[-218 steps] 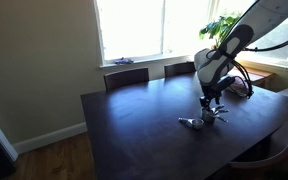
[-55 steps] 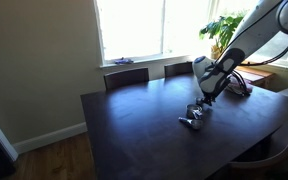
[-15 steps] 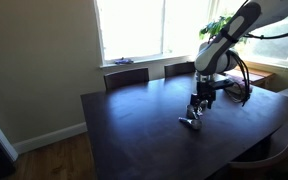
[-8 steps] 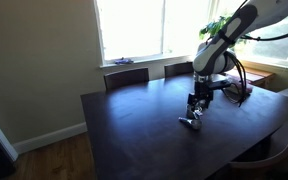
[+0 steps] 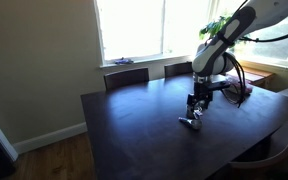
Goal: Unstack the silver measuring cups
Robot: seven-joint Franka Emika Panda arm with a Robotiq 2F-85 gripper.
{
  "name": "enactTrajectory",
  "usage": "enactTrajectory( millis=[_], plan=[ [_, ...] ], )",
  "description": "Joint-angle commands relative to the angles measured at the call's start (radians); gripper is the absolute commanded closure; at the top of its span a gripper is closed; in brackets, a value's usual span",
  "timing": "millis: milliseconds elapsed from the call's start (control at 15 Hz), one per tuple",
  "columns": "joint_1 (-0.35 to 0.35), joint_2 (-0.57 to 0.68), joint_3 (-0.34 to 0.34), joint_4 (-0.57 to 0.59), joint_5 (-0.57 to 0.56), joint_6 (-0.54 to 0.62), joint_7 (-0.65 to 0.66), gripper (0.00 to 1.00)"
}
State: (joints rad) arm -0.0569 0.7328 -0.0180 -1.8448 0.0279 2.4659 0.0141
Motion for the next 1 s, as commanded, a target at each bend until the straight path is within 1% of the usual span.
enactTrajectory(
  millis=[0, 133, 200, 333, 400, 667, 933],
  plan=[
    [-0.002, 0.031, 0.004, 0.042, 0.027, -0.010, 0.022, 0.00],
    [-0.003, 0.051, 0.005, 0.067, 0.035, -0.012, 0.027, 0.00],
    [-0.003, 0.061, 0.004, 0.081, 0.039, -0.019, 0.029, 0.07],
    [-0.003, 0.077, 0.004, 0.100, 0.044, -0.021, 0.030, 0.32],
    [-0.002, 0.084, 0.004, 0.109, 0.045, -0.023, 0.030, 0.40],
    [-0.005, 0.094, 0.005, 0.136, 0.046, -0.036, 0.028, 0.66],
    [-0.004, 0.097, 0.002, 0.151, 0.043, -0.046, 0.028, 0.90]
  ],
)
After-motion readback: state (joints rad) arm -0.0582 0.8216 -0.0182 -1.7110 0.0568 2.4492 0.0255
